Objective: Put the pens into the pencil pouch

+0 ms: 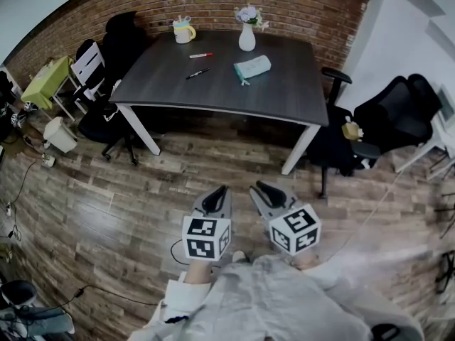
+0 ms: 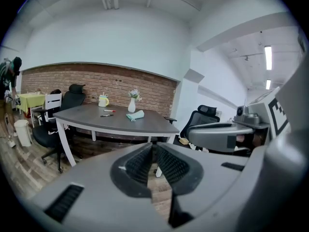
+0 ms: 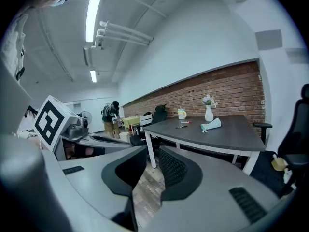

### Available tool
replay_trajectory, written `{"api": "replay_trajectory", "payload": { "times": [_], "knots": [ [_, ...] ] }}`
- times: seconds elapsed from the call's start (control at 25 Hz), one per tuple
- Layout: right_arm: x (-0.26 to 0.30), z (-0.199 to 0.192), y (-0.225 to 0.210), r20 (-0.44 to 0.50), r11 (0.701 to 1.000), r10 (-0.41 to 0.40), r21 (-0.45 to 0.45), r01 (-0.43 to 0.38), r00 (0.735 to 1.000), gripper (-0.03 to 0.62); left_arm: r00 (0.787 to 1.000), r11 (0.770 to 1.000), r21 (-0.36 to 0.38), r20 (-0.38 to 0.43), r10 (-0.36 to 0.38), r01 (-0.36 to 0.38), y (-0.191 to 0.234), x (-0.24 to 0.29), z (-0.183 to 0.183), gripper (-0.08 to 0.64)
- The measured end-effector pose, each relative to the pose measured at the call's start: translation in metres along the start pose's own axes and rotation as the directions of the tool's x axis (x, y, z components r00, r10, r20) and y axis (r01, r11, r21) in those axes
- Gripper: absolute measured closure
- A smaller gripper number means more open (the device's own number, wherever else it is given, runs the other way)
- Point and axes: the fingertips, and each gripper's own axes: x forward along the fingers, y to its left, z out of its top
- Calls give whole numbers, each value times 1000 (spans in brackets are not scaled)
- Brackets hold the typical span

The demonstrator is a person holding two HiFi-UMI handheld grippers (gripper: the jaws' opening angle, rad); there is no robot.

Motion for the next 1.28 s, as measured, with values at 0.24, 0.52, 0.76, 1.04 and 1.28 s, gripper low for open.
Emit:
{"api": "replay_trajectory", "payload": {
  "times": [0.24,0.52,0.76,1.04,1.28],
  "knots": [
    [10,-12,10,-40,1000,9,4,-9,999,495,999,1000,-5,-33,-28,28,9,3,-11,480],
    [33,-8,-12,-55,1000,-4,11,4,998,495,997,998,8,-58,-54,55,16,28,-9,443],
    [79,6,-41,-49,1000,22,17,-21,999,495,999,1000,14,-43,-18,18,50,61,16,443],
    [147,37,-85,-50,997,82,5,-82,995,495,999,1000,-5,-41,26,-27,96,118,55,443],
    [201,65,-137,-66,995,102,-13,-104,993,495,999,998,-36,-29,41,-42,129,175,94,443]
  ]
}}
